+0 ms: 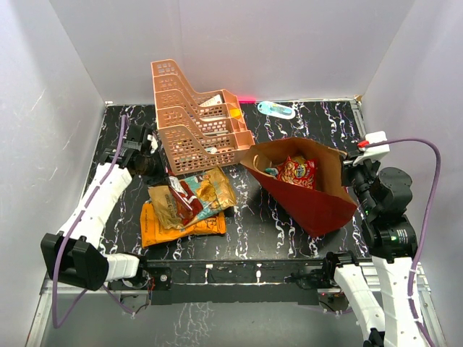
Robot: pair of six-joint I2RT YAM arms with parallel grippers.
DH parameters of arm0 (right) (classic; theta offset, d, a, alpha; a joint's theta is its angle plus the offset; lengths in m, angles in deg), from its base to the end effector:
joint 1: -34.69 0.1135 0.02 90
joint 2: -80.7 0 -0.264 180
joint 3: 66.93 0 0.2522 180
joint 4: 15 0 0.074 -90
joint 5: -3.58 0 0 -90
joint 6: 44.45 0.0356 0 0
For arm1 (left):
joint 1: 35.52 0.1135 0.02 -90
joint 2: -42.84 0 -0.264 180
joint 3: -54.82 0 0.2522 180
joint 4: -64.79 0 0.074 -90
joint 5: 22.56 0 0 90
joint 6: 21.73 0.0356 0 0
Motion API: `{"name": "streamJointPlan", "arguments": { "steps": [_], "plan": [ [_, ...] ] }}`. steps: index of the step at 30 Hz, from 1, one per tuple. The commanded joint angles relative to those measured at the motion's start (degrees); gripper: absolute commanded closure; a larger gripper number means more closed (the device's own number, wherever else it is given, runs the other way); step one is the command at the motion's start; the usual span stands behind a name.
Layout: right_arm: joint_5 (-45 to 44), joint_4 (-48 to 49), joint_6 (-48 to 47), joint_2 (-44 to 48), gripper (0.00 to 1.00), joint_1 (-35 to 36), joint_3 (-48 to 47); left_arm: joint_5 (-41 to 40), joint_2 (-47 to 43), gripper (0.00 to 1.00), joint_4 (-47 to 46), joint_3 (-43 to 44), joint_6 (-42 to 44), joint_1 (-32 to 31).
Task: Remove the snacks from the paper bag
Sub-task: Place the snack at the center of the board.
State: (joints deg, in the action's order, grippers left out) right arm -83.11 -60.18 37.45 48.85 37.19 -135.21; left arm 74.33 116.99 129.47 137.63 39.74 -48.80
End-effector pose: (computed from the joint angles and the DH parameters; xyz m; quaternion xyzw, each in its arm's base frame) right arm 0.1067 0.0067 0.3859 -0.0888 0.7537 -0.0099 0.6511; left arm 0.2504 -0.0635 0.3148 -0.1093 0.9485 -0.1578 0.2520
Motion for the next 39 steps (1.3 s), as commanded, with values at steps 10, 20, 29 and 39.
{"name": "streamJointPlan", "arguments": {
  "steps": [10,20,29,39],
  "plan": [
    [1.20,4.77,0.07,-0.22,0.92,-0.38,-1.72,1.77,-6.42,1.00,-3.05,-1.37,2.29,0.49],
    [1.02,4.66,0.10,-0.70,0.92,-0.39,-2.82,40.10,-4.09,1.00,-31.00,-3.01,-11.97,0.45],
    [0.85,4.42,-0.28,-0.97,0.92,-0.37,-3.29,29.57,-2.68,1.00,-18.32,-2.46,-8.41,1.05],
    [-0.02,4.15,-1.39,-0.58,0.92,-0.33,-2.98,15.57,0.39,1.00,-3.54,-8.98,1.72,9.44]
  ]
}}
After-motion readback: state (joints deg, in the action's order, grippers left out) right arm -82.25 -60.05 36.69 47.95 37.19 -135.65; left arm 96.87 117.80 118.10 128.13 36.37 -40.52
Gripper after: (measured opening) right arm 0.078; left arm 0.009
